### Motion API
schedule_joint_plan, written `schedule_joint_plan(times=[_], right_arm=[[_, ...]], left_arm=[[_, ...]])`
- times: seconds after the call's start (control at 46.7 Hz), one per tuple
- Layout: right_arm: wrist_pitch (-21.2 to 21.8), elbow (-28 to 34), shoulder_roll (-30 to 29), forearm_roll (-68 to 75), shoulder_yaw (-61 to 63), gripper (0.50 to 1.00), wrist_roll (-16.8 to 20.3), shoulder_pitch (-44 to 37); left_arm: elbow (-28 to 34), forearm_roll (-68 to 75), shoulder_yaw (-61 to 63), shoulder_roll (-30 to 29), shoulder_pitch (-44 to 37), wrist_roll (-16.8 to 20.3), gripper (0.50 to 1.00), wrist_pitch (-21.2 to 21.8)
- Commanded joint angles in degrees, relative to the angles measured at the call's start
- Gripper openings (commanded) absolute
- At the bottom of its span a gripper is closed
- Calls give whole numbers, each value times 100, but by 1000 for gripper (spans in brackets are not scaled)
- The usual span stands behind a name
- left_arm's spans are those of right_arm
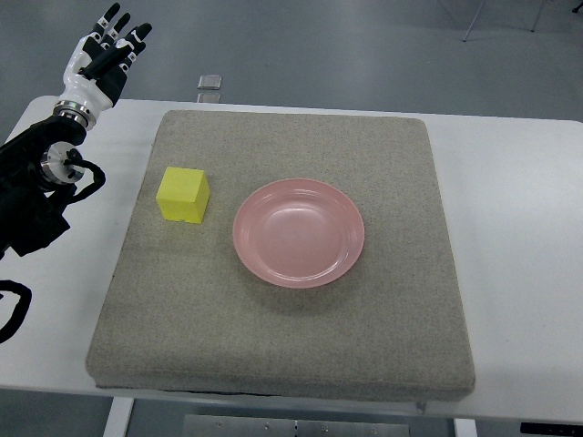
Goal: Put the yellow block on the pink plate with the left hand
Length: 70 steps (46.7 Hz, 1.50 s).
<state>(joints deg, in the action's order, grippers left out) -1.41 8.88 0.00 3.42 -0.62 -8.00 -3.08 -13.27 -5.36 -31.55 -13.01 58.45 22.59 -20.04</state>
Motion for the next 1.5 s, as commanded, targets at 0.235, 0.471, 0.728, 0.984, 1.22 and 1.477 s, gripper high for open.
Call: schedule_joint_plan(times=[0.235,0.471,0.728,0.984,1.22,1.477], right_arm=[[0,0,0,1,0,924,0,-9],[0,0,0,1,0,924,0,0],[0,0,0,1,0,924,0,0],[0,0,0,1,0,924,0,0],[0,0,0,1,0,924,0,0],[0,0,0,1,0,924,0,0]], left_arm=[[-9,35,35,0,18,52,992,211],[-26,79,79,-9,26,52,994,202],[-26,88,79,-9,35,44,992,211],[-26,97,88,18,97,44,992,220],[-193,114,421,0,237,17,992,272],[-790,123,1265,-131,325,9,992,299]])
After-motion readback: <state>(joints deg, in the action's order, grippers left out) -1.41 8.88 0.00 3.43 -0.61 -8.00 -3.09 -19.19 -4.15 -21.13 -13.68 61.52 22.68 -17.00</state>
